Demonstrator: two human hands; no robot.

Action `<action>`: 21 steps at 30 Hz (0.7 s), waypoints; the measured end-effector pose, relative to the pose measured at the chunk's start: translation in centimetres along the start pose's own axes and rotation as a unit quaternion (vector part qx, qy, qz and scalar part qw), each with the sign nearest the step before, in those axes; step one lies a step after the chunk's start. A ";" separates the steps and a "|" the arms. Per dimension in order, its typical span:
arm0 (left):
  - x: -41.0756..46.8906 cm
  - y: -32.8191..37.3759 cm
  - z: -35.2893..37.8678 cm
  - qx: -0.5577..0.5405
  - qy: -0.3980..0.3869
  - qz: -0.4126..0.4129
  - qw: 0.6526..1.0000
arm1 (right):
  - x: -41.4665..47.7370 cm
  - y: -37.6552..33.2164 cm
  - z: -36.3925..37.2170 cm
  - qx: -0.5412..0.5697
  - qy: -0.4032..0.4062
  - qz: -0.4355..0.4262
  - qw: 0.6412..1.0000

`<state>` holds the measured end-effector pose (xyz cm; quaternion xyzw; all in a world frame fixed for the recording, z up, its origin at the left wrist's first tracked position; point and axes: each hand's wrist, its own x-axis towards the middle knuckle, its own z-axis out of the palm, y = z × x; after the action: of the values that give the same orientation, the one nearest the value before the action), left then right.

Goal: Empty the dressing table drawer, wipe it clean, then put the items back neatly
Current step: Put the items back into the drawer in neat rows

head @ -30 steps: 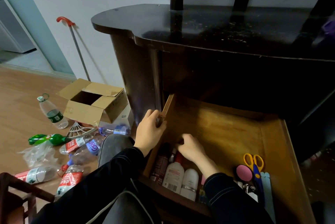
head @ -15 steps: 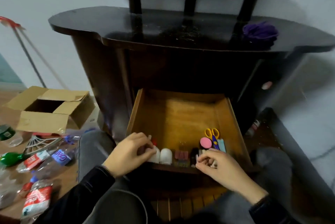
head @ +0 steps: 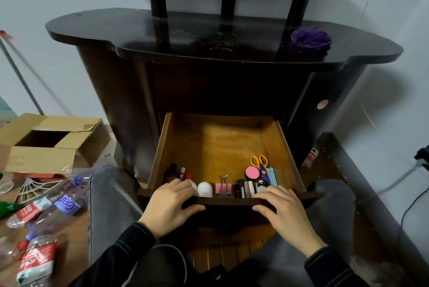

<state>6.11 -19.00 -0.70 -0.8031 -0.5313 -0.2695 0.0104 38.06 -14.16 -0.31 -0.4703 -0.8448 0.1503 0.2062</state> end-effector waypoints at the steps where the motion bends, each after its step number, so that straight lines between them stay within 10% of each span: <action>1: 0.3 -0.2 -0.1 0.002 0.002 -0.001 1.000 | 0.4 0.1 0.0 -0.002 -0.001 -0.001 1.000; 21: 5.4 -4.5 0.9 0.076 0.028 0.054 0.995 | 6.3 2.1 1.1 -0.032 0.059 -0.022 0.997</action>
<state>4.18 -12.12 -0.32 -0.8196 -0.5057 -0.2498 0.1006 36.12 -7.70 -0.89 -0.4664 -0.8455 0.0902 0.2439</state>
